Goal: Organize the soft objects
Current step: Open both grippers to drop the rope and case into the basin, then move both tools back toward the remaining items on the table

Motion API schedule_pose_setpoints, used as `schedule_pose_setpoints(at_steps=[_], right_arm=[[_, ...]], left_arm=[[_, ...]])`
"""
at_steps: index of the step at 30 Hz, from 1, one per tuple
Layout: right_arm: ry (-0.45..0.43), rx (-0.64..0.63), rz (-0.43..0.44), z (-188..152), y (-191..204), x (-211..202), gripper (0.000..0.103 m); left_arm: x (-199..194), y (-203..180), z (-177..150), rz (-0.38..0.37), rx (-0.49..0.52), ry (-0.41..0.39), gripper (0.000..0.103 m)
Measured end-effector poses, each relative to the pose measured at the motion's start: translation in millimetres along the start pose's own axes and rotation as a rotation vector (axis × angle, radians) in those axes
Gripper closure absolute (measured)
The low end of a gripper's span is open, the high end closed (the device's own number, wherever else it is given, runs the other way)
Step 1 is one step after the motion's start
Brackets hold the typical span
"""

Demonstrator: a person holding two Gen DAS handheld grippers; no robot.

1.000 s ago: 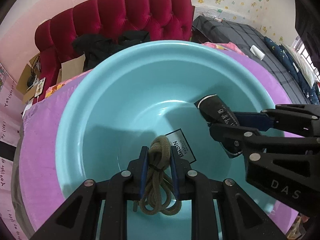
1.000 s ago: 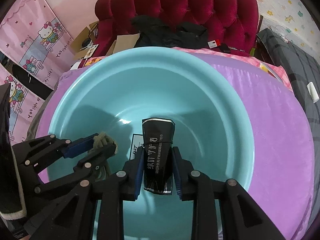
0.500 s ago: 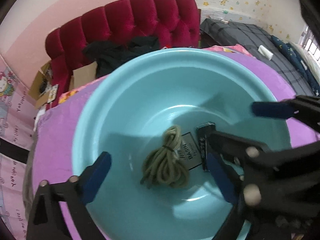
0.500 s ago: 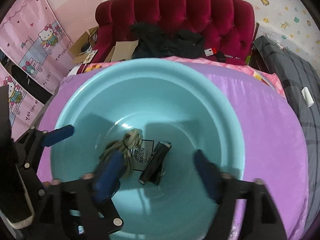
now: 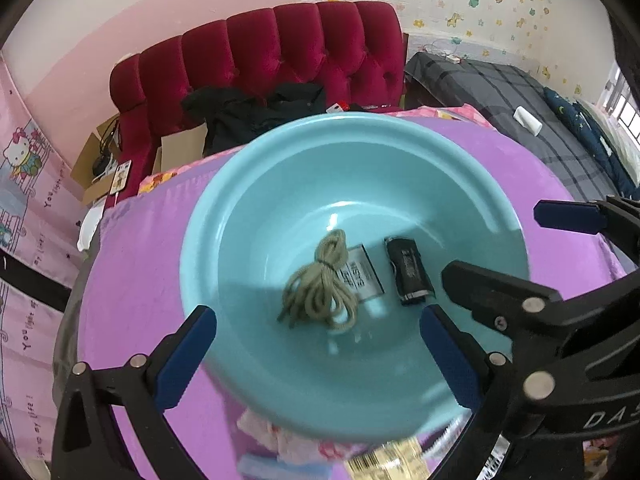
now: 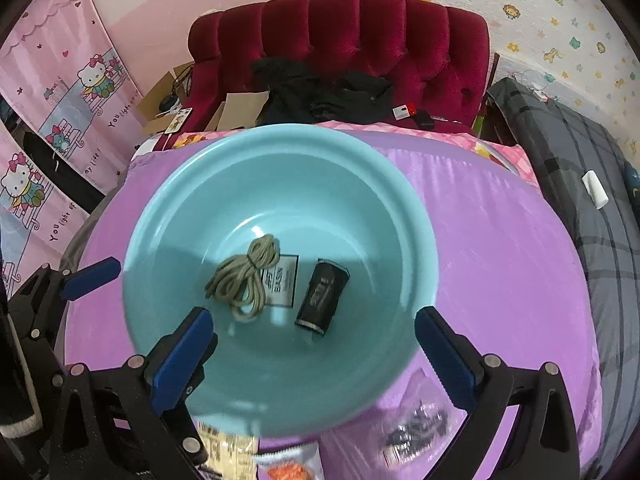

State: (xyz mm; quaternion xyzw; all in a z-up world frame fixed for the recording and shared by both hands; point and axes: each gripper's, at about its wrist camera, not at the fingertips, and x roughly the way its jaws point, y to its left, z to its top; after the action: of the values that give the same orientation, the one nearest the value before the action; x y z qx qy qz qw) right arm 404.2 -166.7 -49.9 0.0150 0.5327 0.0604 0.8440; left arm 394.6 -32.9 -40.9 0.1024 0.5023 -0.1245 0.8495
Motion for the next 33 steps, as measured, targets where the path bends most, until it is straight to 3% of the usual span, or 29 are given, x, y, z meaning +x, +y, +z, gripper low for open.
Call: schedule_pose_setpoints(at_steps=[19,33], right_arm=[[-0.022,-0.039,-0.018,-66,7,-78,0.000],[-0.010,-0.079,0.012,-125,7,-96,0.000]], left_arm=[[-92,-8,-61,0.032,-0.027,-0.056,0.000],[-124,-1,-128,0.062,-0.077,-0.072,0.000]])
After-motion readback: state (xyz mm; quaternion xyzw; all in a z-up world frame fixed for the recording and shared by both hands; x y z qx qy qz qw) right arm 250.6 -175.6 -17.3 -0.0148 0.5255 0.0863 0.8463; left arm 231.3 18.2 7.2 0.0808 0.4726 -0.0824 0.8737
